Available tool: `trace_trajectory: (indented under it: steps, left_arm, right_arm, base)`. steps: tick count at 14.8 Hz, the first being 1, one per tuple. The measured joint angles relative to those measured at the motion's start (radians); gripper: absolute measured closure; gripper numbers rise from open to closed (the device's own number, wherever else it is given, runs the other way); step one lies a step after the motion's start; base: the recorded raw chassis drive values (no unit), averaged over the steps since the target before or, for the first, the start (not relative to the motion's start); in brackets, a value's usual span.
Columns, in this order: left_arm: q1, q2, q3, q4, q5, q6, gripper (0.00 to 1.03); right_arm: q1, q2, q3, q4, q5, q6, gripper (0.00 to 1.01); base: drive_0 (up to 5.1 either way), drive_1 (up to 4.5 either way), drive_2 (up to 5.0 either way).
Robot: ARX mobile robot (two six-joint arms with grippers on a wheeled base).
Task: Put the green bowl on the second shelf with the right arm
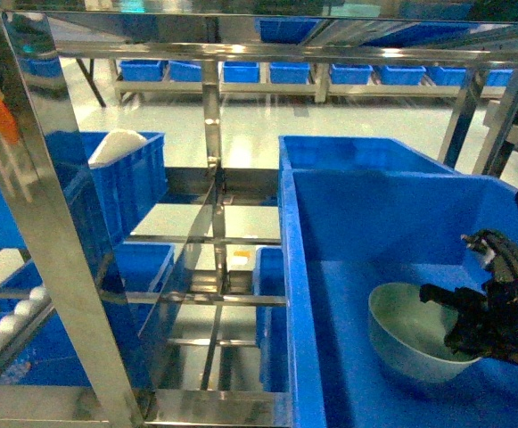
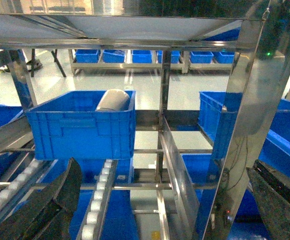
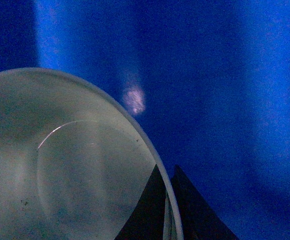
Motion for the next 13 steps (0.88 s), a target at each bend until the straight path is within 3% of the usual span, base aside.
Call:
trace_trajectory:
  steps: [2,4,5,6,8,10,11,13]
  left_arm:
    - [0.000,0.000,0.000,0.000,0.000,0.000,0.05]
    - [0.000,0.000,0.000,0.000,0.000,0.000,0.05]
    - [0.000,0.000,0.000,0.000,0.000,0.000,0.05]
    - [0.000,0.000,0.000,0.000,0.000,0.000,0.05]
    - [0.000,0.000,0.000,0.000,0.000,0.000,0.05]
    - [0.000,0.000,0.000,0.000,0.000,0.000,0.05]
    - [0.000,0.000,0.000,0.000,0.000,0.000,0.05]
    - [0.000,0.000,0.000,0.000,0.000,0.000,0.05]
  right_arm:
    - [0.000,0.096,0.059,-0.061,-0.008,0.027,0.99]
    - [0.007,0.114,0.045,-0.020,-0.018,0.058,0.99]
    - [0.021,0.104,0.007,0.047,-0.016,0.068,0.95]
    - [0.038,0.079,-0.042,0.112,0.029,0.060,0.83]
    - [0.058,0.028,-0.111,0.230,0.173,-0.019,0.66]
    - [0.061,-0.031,-0.154,0.334,0.287,-0.098,0.51]
    - [0.061,-0.158,-0.269,0.527,0.406,-0.210,0.28]
    - [0.067,-0.299,-0.402,0.628,0.440,-0.275,0.06]
  base:
    - [0.0,0.00,0.0]
    - [0.0,0.00,0.0]
    - [0.0,0.00,0.0]
    - [0.0,0.00,0.0]
    - [0.0,0.00,0.0]
    - [0.0,0.00,0.0]
    - [0.0,0.00,0.0]
    - [0.0,0.00,0.0]
